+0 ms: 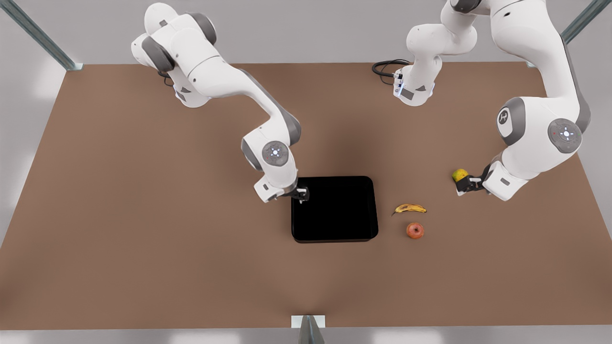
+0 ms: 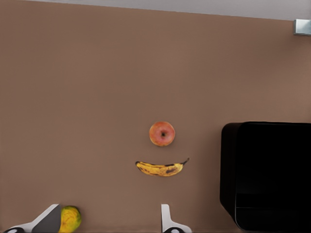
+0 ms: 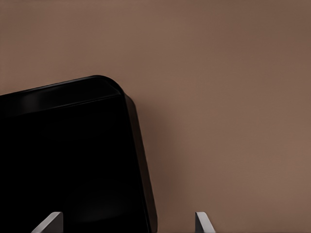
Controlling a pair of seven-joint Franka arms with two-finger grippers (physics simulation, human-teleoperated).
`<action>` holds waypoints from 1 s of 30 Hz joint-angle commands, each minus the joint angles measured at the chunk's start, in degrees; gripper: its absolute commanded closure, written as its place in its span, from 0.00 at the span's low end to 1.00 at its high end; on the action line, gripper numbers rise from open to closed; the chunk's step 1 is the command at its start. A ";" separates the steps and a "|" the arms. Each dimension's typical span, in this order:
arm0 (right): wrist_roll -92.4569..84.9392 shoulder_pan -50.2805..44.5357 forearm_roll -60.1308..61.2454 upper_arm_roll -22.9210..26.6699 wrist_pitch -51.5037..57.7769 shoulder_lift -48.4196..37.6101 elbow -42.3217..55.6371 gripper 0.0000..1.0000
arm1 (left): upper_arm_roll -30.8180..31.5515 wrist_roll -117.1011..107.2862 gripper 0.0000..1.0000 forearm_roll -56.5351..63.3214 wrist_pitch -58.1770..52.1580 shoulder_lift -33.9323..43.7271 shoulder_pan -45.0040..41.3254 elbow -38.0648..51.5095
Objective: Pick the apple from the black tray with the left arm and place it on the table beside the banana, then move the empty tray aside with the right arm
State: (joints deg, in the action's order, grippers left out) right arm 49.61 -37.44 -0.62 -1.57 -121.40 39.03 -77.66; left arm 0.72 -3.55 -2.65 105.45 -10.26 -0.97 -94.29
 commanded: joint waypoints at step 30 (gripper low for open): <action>-10.15 3.43 -1.75 -3.53 -14.48 7.64 -4.69 0.47 | 0.07 4.51 0.00 0.10 -1.30 0.06 -0.08 -0.11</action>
State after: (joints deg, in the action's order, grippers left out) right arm 43.40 -34.05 -2.40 -5.02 -135.74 46.74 -82.39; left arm 0.78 0.23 -2.60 104.14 -10.25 -1.07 -94.42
